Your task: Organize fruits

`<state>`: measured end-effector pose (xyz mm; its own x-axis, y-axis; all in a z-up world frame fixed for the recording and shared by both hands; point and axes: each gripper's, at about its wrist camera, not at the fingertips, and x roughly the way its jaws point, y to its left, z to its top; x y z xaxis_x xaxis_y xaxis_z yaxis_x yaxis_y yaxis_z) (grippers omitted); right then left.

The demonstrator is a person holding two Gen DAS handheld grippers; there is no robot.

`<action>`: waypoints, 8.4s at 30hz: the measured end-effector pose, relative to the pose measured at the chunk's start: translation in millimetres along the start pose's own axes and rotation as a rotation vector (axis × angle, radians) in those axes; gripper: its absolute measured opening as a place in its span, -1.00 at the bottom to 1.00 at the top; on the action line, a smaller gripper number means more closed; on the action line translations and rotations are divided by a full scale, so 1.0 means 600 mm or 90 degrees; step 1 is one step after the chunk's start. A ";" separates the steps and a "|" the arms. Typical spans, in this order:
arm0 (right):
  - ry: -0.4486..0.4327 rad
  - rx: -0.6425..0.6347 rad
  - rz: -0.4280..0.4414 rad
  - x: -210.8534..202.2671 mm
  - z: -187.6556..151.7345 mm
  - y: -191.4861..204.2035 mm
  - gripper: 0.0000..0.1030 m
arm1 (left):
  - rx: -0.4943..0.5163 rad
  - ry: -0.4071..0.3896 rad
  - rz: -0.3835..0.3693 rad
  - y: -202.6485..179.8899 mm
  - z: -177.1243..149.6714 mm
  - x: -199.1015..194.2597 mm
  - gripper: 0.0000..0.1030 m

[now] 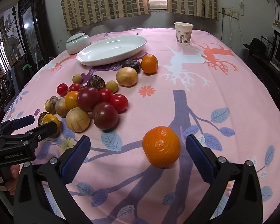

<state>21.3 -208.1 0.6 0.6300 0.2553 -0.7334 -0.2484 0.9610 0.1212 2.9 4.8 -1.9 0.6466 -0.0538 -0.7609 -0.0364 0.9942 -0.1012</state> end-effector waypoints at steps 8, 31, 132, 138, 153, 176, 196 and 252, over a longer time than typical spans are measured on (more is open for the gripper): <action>0.000 0.000 -0.001 0.000 0.000 0.000 0.97 | 0.000 0.003 -0.001 0.000 0.000 0.000 0.96; 0.001 -0.001 -0.003 0.001 0.002 0.001 0.97 | 0.012 0.006 0.003 -0.003 -0.002 -0.001 0.96; 0.023 -0.034 0.114 0.015 0.105 -0.007 0.97 | 0.099 0.034 -0.066 0.071 0.067 -0.024 0.95; 0.015 -0.061 0.079 0.014 0.067 -0.008 0.97 | 0.082 0.074 -0.012 0.069 0.024 0.004 0.95; 0.019 -0.098 0.133 0.030 0.043 0.004 0.97 | 0.068 0.090 0.002 0.073 0.032 0.050 -0.13; 0.122 -0.203 0.009 0.100 0.047 0.092 -0.28 | 0.091 0.068 -0.040 0.070 0.023 0.039 -0.13; -0.042 -0.161 0.047 0.002 0.180 0.048 -0.27 | 0.118 -0.028 -0.052 0.051 0.200 -0.021 -0.13; 0.001 -0.066 0.080 0.032 0.081 0.031 0.38 | 0.119 -0.024 0.062 0.059 0.076 0.009 0.91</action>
<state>64.6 -180.1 21.3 0.5873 0.3731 -0.7182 -0.3999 0.9053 0.1432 39.7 43.7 19.5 0.6750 0.0433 -0.7366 0.0400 0.9947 0.0952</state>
